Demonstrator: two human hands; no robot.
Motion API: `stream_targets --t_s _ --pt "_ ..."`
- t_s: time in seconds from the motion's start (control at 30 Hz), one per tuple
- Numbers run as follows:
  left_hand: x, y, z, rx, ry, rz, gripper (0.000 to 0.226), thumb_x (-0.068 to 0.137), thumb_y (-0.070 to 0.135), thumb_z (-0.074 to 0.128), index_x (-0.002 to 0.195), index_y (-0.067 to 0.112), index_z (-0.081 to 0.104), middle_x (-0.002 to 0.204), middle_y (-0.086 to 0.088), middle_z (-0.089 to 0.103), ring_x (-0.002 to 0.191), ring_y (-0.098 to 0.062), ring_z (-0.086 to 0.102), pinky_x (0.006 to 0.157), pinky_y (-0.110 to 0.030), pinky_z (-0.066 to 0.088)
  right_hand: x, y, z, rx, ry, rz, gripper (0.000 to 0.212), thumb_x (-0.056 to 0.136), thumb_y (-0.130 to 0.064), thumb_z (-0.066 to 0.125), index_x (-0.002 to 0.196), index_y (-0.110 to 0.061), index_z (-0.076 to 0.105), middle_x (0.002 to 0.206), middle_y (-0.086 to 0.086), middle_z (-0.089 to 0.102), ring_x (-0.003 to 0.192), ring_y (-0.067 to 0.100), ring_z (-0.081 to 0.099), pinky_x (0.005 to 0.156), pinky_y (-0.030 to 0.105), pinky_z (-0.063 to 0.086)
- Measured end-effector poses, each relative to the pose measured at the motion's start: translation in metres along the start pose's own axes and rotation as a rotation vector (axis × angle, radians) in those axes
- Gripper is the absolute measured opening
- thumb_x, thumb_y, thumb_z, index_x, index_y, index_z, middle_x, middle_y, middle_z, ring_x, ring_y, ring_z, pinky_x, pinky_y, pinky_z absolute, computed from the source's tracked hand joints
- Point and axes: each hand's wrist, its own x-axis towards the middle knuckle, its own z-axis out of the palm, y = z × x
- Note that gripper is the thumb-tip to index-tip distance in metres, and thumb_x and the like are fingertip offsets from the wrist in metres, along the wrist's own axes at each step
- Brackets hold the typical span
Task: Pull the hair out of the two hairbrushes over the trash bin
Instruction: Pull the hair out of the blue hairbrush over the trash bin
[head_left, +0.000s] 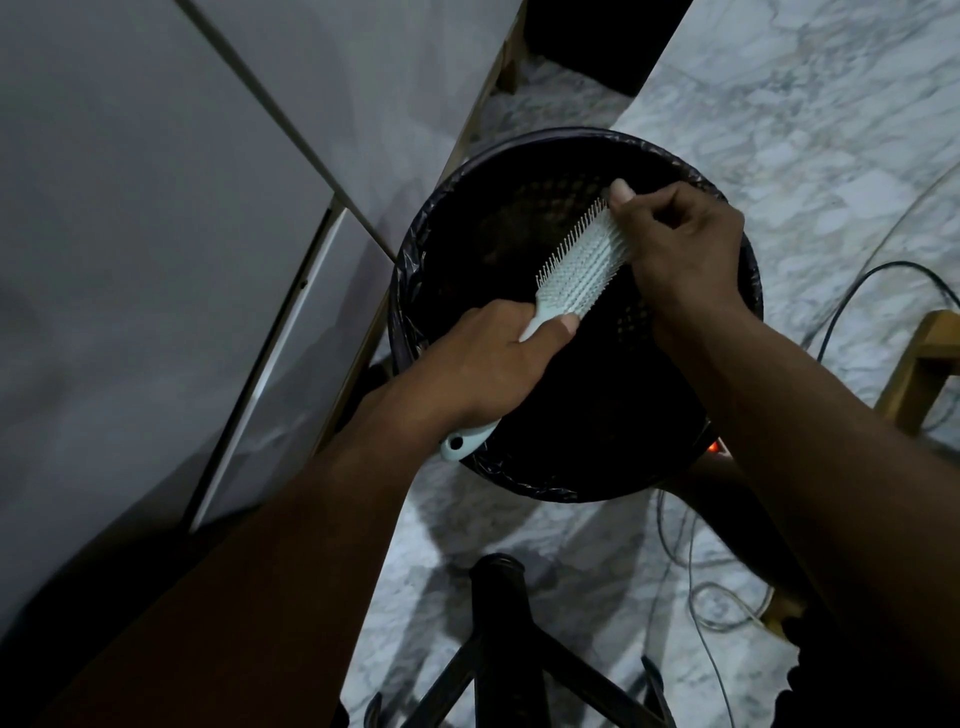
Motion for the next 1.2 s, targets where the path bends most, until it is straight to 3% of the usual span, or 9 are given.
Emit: stream_targets --t_s 0.17,0.33,0.5,0.57,0.7,0.8,0.97,1.1,1.2 --pt "-0.001 0.001 -0.002 0.033 -0.033 -0.038 0.043 0.1 0.049 0.05 0.065 0.023 0.053 0.055 0.011 0.052 0.042 0.001 0.048 0.051 -0.024 0.038 0.0 -0.003 0.0 0.198 -0.042 0.222 0.037 0.093 -0.031 0.069 0.062 -0.015 0.057 0.064 -0.001 0.06 0.059 0.007 0.056 0.06 0.022 0.05" --pt "-0.002 0.0 -0.002 0.066 -0.043 -0.099 0.041 0.099 0.05 0.049 0.069 0.023 0.057 0.058 0.01 0.055 0.045 0.0 0.051 0.051 -0.024 0.037 0.006 -0.002 -0.004 0.415 0.008 0.577 0.035 0.1 -0.042 0.055 0.075 -0.018 0.06 0.064 -0.006 0.072 0.066 0.014 0.069 0.074 0.036 0.058" --pt "-0.001 0.0 -0.005 0.099 0.02 -0.149 0.041 0.101 0.05 0.046 0.07 0.024 0.056 0.059 0.009 0.056 0.046 -0.001 0.051 0.049 -0.025 0.034 0.004 -0.007 -0.003 0.2 0.049 0.477 0.036 0.101 -0.045 0.05 0.084 -0.014 0.057 0.07 0.002 0.065 0.062 0.016 0.06 0.06 0.03 0.049" --pt "0.0 0.0 -0.004 0.105 0.011 -0.166 0.042 0.101 0.05 0.046 0.071 0.023 0.056 0.06 0.009 0.056 0.05 -0.004 0.052 0.051 -0.026 0.035 0.0 -0.006 0.004 0.1 -0.099 0.312 0.03 0.092 -0.042 0.066 0.095 -0.014 0.058 0.088 0.003 0.065 0.074 0.014 0.061 0.065 0.033 0.051" --pt "0.002 0.0 -0.005 0.019 -0.023 -0.176 0.045 0.1 0.052 0.047 0.07 0.02 0.058 0.058 0.009 0.057 0.052 -0.008 0.054 0.06 -0.03 0.04 -0.01 0.004 0.01 0.019 -0.377 0.122 0.06 0.074 -0.029 0.088 0.125 -0.016 0.062 0.117 0.002 0.068 0.1 0.01 0.069 0.08 0.022 0.058" --pt "0.002 0.001 -0.009 -0.026 -0.057 -0.178 0.046 0.099 0.05 0.049 0.064 0.021 0.055 0.043 0.014 0.054 0.038 0.001 0.049 0.059 -0.028 0.038 -0.009 0.01 0.009 -0.044 -0.291 0.018 0.051 0.07 -0.028 0.09 0.114 -0.01 0.072 0.103 0.004 0.074 0.089 0.009 0.07 0.076 0.021 0.058" --pt "0.002 0.0 -0.008 -0.072 -0.106 -0.166 0.048 0.099 0.047 0.052 0.058 0.022 0.054 0.039 0.014 0.05 0.034 0.001 0.044 0.059 -0.031 0.038 -0.005 0.019 0.005 -0.167 -0.121 -0.073 0.029 0.069 -0.047 0.085 0.082 -0.022 0.079 0.081 0.0 0.078 0.08 0.016 0.075 0.079 0.036 0.061" --pt "0.004 -0.002 -0.006 -0.101 -0.135 -0.161 0.054 0.098 0.045 0.054 0.047 0.029 0.062 0.041 0.014 0.049 0.036 -0.001 0.044 0.061 -0.031 0.039 -0.003 0.023 0.004 -0.108 -0.078 0.006 0.026 0.074 -0.047 0.081 0.065 -0.023 0.074 0.071 0.003 0.076 0.07 0.02 0.074 0.074 0.045 0.062" --pt "0.004 -0.003 -0.008 -0.102 -0.16 -0.181 0.056 0.098 0.045 0.056 0.045 0.025 0.057 0.041 0.013 0.048 0.037 -0.002 0.044 0.06 -0.031 0.039 -0.002 0.019 0.004 0.101 -0.104 0.182 0.026 0.084 -0.032 0.078 0.065 -0.017 0.068 0.065 0.002 0.07 0.058 0.011 0.065 0.064 0.031 0.059"
